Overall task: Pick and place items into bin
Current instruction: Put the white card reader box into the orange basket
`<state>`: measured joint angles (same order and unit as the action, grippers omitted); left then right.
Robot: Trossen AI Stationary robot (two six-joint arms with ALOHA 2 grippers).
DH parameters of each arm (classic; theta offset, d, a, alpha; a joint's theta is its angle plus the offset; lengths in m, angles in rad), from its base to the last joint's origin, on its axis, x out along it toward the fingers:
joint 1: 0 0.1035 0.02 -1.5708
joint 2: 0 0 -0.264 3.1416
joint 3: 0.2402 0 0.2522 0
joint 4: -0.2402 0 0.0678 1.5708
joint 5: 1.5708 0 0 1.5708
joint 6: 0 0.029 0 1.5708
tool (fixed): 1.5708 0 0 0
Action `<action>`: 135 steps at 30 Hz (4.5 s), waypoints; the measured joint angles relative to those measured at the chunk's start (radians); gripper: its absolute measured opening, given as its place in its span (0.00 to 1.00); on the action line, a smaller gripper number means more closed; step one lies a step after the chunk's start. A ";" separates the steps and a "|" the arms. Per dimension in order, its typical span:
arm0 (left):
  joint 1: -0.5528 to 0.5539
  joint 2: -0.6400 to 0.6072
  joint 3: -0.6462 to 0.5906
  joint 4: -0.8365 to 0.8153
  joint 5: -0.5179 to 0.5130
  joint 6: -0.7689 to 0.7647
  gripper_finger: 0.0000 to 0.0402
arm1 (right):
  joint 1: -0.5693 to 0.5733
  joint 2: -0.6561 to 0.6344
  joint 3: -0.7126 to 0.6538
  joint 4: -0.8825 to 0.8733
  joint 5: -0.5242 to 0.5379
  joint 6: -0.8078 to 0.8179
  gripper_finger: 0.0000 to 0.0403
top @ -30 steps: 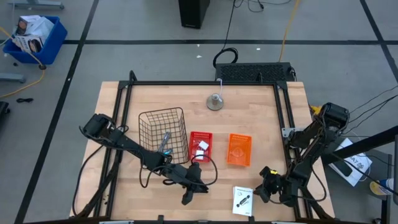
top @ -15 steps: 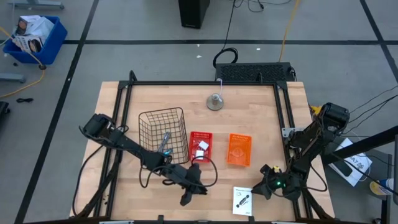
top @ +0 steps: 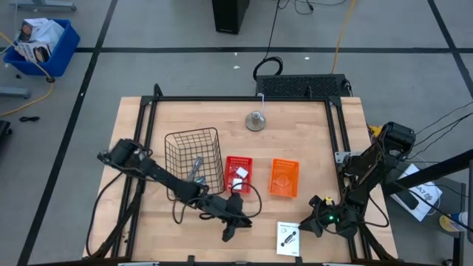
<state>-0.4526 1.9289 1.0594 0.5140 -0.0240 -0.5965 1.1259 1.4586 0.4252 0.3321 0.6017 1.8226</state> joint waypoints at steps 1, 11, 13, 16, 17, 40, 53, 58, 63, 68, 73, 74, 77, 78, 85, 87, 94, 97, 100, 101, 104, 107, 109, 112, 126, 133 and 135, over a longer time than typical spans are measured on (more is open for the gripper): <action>0.000 0.030 0.010 0.021 -0.003 -0.005 0.14 | 0.000 0.000 0.000 0.000 0.000 -0.002 0.43; -0.065 0.061 0.188 -0.268 -0.145 0.156 0.14 | 0.000 0.000 0.000 0.000 0.004 -0.032 0.43; -0.108 0.043 0.238 -0.342 -0.225 0.215 0.14 | 0.000 0.000 0.000 0.000 0.005 -0.038 0.43; -0.170 0.043 0.308 -0.457 -0.331 0.256 0.14 | 0.000 0.000 0.000 0.002 0.004 -0.044 0.43; -0.182 0.051 0.328 -0.488 -0.339 0.263 0.14 | 0.000 0.000 0.000 0.003 0.004 -0.045 0.43; -0.120 0.082 0.365 -0.565 -0.311 0.532 0.03 | 0.000 0.000 0.000 0.098 0.002 -0.102 0.43; -0.043 0.178 0.365 -0.427 -0.218 0.599 0.01 | 0.002 0.000 0.002 0.144 -0.001 -0.076 0.43; -0.024 0.208 0.362 -0.380 -0.141 0.550 0.01 | 0.011 0.000 0.002 0.140 -0.003 -0.045 0.43; -0.024 0.269 0.398 -0.332 -0.116 0.559 0.01 | 0.017 0.000 0.002 0.070 -0.004 -0.001 0.43; -0.031 0.319 0.474 -0.350 -0.108 0.561 0.01 | 0.017 0.000 0.002 0.068 -0.005 -0.001 0.43; -0.026 0.366 0.553 -0.421 -0.103 0.561 0.01 | 0.017 0.000 0.002 0.072 -0.017 -0.002 0.43; -0.025 0.367 0.560 -0.439 -0.101 0.561 0.01 | 0.017 0.000 0.002 0.072 -0.028 -0.002 0.43; -0.015 0.375 0.583 -0.426 -0.078 0.551 0.01 | 0.017 0.000 0.002 0.074 -0.030 -0.002 0.43; -0.012 0.376 0.591 -0.436 -0.065 0.542 0.01 | 0.017 0.000 0.002 0.074 -0.030 -0.002 0.43; 0.007 0.439 0.665 -0.446 -0.001 0.535 0.01 | 0.013 0.001 0.002 0.067 -0.057 0.032 0.43; 0.010 0.443 0.680 -0.478 -0.001 0.534 0.01 | 0.011 0.001 0.002 0.066 -0.056 0.035 0.43; 0.020 0.443 0.683 -0.468 -0.001 0.536 0.01 | -0.022 0.001 0.002 0.036 -0.085 0.063 0.43; 0.025 0.441 0.684 -0.522 -0.003 0.519 0.01 | -0.033 0.001 0.002 0.038 -0.106 0.061 0.43; 0.026 0.442 0.683 -0.533 -0.014 0.508 0.01 | -0.040 0.001 0.002 0.039 -0.105 0.050 0.43; 0.027 0.442 0.683 -0.520 -0.014 0.510 0.01 | -0.045 0.001 0.002 0.039 -0.106 0.050 0.43; 0.032 0.441 0.683 -0.496 -0.010 0.512 0.01 | -0.052 0.001 0.002 0.044 -0.106 0.042 0.43; 0.038 0.441 0.683 -0.485 -0.002 0.509 0.01 | -0.053 0.001 0.002 0.045 -0.108 0.044 0.43; 0.043 0.441 0.683 -0.489 -0.002 0.496 0.01 | -0.053 0.001 0.002 0.045 -0.108 0.049 0.43; 0.047 0.441 0.683 -0.494 -0.002 0.486 0.01 | -0.053 0.001 0.002 0.045 -0.108 0.050 0.43; 0.056 0.499 0.684 -0.357 0.050 0.462 0.00 | -0.053 0.001 0.002 0.053 -0.105 0.049 0.43; 0.049 0.526 0.699 -0.375 0.044 0.444 0.00 | -0.053 0.001 0.002 0.060 -0.105 0.026 0.43; 0.045 0.527 0.699 -0.368 0.038 0.443 0.01 | -0.054 0.001 0.002 0.060 -0.105 0.022 0.43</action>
<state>-0.4080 2.4557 1.7580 0.1464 0.0144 -0.1531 1.0721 1.4593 0.4271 0.3925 0.4969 1.8444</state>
